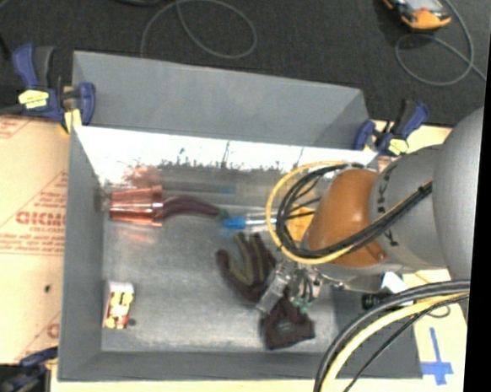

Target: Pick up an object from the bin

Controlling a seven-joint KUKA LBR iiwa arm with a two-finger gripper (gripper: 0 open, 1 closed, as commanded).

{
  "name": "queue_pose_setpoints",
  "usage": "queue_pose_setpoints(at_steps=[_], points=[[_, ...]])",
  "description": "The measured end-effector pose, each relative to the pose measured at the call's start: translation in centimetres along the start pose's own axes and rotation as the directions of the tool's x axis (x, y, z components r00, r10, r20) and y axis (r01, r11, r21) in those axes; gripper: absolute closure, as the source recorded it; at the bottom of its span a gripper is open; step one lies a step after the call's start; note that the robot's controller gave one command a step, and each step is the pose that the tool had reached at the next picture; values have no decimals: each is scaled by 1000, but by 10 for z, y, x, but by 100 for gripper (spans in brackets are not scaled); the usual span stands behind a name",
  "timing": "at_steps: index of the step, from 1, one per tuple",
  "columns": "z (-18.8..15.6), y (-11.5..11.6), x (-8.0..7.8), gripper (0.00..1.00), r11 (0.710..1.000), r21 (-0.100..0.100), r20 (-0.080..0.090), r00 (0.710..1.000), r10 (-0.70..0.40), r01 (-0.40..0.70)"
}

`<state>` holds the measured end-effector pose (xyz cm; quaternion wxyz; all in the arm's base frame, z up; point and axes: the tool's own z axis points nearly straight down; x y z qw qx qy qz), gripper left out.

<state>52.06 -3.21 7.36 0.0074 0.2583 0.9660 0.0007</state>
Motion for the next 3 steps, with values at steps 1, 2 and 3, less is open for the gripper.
queue_pose_setpoints(at_steps=[1, 2, 3], points=[[-2, 0, 0, 100, 1000, 0, 2, 1000, -1, 1], [-7, -1, 1, 100, 1000, 2, -3, 1000, -2, 2], [-28, -2, 2, 100, 1000, 4, -9, 1000, -2, 2]])
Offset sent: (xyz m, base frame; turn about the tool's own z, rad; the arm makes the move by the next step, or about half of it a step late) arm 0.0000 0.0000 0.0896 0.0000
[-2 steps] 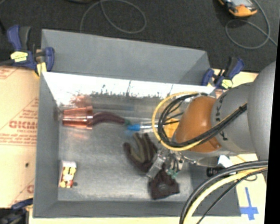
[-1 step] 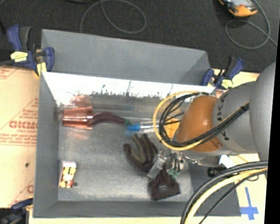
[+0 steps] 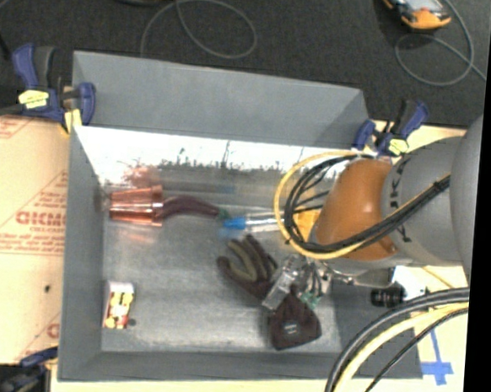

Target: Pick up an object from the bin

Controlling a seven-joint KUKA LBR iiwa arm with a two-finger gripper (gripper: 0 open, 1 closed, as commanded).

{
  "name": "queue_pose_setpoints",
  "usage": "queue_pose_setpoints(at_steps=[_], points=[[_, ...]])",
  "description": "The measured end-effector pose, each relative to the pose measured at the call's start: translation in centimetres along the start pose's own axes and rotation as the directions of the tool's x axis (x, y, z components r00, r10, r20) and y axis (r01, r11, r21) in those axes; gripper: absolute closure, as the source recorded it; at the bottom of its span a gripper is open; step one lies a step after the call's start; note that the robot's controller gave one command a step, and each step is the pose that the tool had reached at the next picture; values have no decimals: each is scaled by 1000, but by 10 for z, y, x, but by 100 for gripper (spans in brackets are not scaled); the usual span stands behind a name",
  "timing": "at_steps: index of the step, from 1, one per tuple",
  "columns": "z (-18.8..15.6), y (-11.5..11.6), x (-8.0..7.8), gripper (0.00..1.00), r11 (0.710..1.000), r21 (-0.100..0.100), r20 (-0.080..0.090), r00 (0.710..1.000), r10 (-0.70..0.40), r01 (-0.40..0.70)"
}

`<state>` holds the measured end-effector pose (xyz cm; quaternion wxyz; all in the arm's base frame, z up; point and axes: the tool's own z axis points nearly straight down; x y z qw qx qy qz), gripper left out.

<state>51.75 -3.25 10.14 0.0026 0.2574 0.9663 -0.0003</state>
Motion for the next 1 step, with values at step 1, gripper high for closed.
queue_pose_setpoints(at_steps=[1], points=[[-20, 1, -2, 100, 1000, -4, 8, 1000, -1, 1]])
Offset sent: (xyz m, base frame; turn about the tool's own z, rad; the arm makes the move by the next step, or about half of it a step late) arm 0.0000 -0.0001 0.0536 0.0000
